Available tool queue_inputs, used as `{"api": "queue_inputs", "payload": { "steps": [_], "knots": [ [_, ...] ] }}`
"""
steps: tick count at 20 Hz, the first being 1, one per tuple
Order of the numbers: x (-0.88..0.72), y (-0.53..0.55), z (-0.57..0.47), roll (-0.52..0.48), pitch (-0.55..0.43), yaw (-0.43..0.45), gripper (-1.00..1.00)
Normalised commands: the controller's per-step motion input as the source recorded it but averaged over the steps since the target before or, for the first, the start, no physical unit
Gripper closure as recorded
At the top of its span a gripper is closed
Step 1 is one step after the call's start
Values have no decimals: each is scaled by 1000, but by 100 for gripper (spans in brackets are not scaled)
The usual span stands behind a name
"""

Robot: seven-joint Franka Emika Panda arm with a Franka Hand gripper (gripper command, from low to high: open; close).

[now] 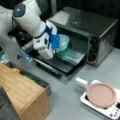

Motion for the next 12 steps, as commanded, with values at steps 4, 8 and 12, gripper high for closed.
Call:
{"api": "queue_inputs", "payload": {
  "steps": [4,8,12],
  "knots": [
    [161,-128,137,-102,146,70,100],
    [155,-82,143,-96,145,89,100],
    [153,-71,144,-95,145,94,100]
  ]
}}
